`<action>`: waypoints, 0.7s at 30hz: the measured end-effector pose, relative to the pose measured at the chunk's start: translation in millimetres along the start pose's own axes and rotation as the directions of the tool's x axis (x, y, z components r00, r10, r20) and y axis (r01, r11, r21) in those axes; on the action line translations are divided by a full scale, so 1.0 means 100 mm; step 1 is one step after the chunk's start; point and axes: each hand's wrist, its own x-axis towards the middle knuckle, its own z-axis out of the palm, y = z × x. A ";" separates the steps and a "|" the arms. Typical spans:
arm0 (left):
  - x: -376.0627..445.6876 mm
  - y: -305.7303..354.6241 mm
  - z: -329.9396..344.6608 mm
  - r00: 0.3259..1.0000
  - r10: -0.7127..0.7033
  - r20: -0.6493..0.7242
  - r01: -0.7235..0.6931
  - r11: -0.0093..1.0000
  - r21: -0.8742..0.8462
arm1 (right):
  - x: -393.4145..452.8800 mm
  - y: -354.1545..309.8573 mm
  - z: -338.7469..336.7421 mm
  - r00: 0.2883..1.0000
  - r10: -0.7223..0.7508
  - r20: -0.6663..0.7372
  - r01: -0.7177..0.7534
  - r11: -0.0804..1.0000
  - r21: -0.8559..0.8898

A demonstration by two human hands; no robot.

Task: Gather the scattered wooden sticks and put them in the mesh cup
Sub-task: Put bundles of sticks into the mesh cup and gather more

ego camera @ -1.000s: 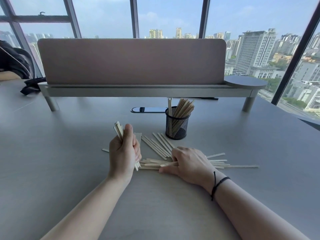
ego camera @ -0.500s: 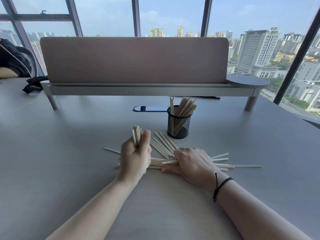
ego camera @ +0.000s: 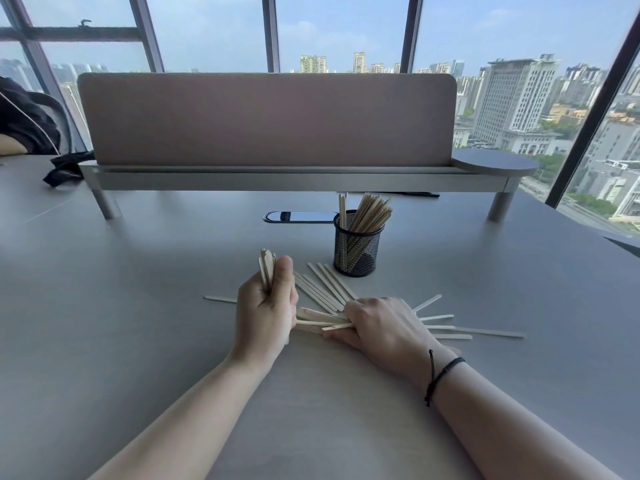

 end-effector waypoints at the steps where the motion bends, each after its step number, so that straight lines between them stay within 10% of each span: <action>1: 0.00 0.00 0.00 1.000 0.001 -0.002 -0.001 1.000 -0.006 | -0.01 0.01 -0.01 1.000 -0.007 -0.010 0.007 1.000 0.018; 21: 0.08 -0.08 -0.10 1.000 -0.010 -0.006 0.010 0.999 0.037 | 0.00 -0.07 -0.28 0.961 0.080 -0.264 -0.046 0.990 0.134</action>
